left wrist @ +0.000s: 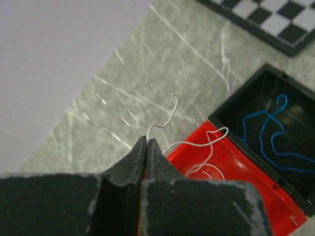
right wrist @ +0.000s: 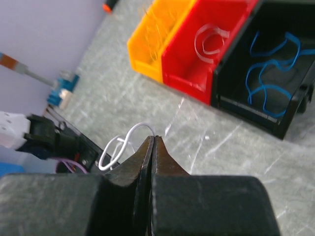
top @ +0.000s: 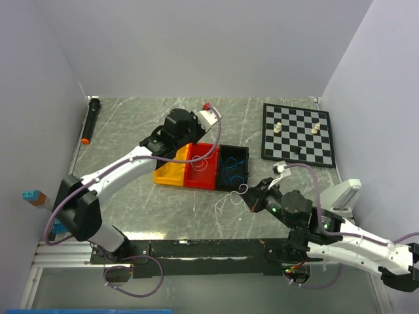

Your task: Untangle the cables

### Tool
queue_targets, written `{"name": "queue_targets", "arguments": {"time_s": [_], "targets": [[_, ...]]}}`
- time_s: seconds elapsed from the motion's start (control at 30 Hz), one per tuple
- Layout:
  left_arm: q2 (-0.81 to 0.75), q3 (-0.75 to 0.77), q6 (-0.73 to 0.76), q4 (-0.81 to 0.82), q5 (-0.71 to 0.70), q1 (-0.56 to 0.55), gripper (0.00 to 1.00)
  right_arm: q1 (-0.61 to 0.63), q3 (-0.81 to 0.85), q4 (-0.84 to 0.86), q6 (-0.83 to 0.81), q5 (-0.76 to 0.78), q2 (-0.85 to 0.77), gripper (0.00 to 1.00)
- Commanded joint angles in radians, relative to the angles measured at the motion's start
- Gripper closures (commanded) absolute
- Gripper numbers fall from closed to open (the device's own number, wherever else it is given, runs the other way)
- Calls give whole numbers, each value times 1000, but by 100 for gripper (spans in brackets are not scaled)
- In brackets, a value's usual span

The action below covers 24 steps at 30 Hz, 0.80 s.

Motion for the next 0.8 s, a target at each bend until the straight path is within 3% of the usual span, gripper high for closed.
{"name": "queue_targets", "arguments": {"time_s": [0.0,0.1,0.23,0.47,0.77], "targets": [[49,13,-40,-56,-22,-15,99,3,65,-19,-50,64,-31,100],[108,7,-2,-111,-196,-62,99,2,89,-44,-65,86,-41,100],[118,-10,-58,-172,-203,-64,99,-3,132,-72,-97,113,-31,100],[17,-117,-109,-139,-246,-38,99,-23,148,-82,-122,124,-15,100],[-14,-161,-51,-167,-231,-56,99,-57,129,-64,-85,84,18,100]]}}
